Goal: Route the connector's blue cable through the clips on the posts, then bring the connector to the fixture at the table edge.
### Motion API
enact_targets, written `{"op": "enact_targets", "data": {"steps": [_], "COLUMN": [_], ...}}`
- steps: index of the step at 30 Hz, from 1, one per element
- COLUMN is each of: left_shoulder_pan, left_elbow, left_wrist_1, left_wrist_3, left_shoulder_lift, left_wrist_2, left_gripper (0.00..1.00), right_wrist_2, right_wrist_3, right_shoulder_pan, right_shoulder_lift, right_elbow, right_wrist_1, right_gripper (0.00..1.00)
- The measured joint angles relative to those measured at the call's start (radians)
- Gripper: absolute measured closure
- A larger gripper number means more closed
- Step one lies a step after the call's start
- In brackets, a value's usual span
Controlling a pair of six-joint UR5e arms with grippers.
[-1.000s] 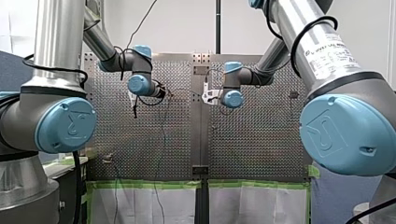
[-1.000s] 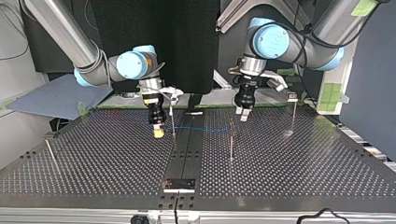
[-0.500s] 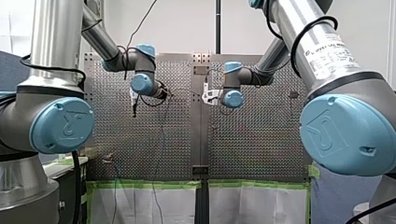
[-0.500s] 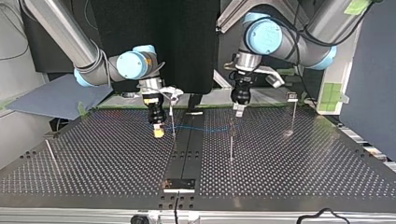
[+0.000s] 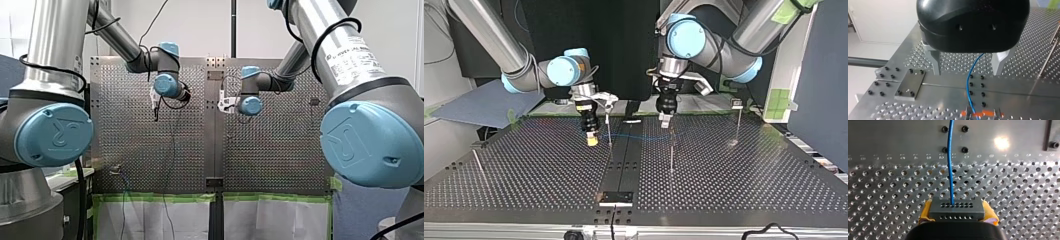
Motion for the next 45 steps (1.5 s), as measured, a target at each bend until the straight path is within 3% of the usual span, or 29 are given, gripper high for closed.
{"op": "enact_targets", "data": {"steps": [8, 17, 25, 45], "left_shoulder_pan": [-0.075, -0.153, -0.169, -0.173], "left_elbow": [0.043, 0.085, 0.130, 0.285], "left_wrist_1": [-0.017, -0.042, -0.070, -0.135], "left_wrist_3": [-0.002, -0.003, 0.011, 0.031], "left_shoulder_lift": [-0.031, -0.033, -0.062, -0.201], "left_wrist_2": [-0.075, -0.160, -0.228, -0.396], "left_gripper": [0.02, 0.02, 0.02, 0.02], "right_wrist_2": [-0.006, -0.015, -0.018, -0.029], "right_wrist_3": [-0.016, -0.018, -0.019, -0.020], "right_shoulder_pan": [-0.008, -0.011, -0.011, -0.012], "right_shoulder_lift": [0.001, 0.003, 0.006, 0.010], "right_elbow": [0.000, 0.000, 0.000, 0.001], "right_wrist_1": [0.005, 0.006, 0.007, 0.004], "right_gripper": [1.00, 1.00, 1.00, 1.00]}}
